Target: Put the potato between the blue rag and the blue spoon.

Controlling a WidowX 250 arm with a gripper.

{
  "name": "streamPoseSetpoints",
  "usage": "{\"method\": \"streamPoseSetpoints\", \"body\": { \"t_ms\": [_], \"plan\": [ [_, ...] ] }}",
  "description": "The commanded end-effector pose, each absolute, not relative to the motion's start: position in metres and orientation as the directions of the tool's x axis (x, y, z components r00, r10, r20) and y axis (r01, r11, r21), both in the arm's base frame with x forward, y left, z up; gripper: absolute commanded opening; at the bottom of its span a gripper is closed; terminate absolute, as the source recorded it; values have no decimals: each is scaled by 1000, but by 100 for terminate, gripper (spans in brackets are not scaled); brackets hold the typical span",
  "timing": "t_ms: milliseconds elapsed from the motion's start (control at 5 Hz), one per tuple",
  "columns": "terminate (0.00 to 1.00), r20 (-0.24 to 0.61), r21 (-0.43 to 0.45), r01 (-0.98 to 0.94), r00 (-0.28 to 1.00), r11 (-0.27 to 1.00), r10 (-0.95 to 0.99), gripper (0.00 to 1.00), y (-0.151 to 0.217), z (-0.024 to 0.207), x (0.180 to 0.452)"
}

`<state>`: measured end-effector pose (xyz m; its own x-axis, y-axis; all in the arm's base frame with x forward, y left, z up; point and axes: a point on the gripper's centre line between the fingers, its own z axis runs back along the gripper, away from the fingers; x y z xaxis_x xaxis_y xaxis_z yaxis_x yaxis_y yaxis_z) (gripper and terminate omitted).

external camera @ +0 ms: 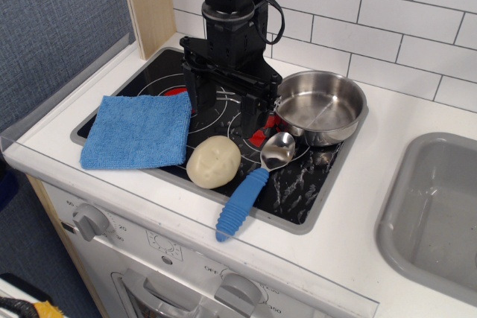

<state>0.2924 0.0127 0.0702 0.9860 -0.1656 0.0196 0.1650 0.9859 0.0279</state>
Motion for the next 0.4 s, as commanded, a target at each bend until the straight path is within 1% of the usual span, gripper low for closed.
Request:
{"method": "streamPoseSetpoints", "body": {
  "t_ms": [0,200],
  "plan": [
    [0,69,65,239,967,969,-244,100,10,84,303],
    [100,69,65,239,967,969,-244,100,10,84,303]
  ]
}}
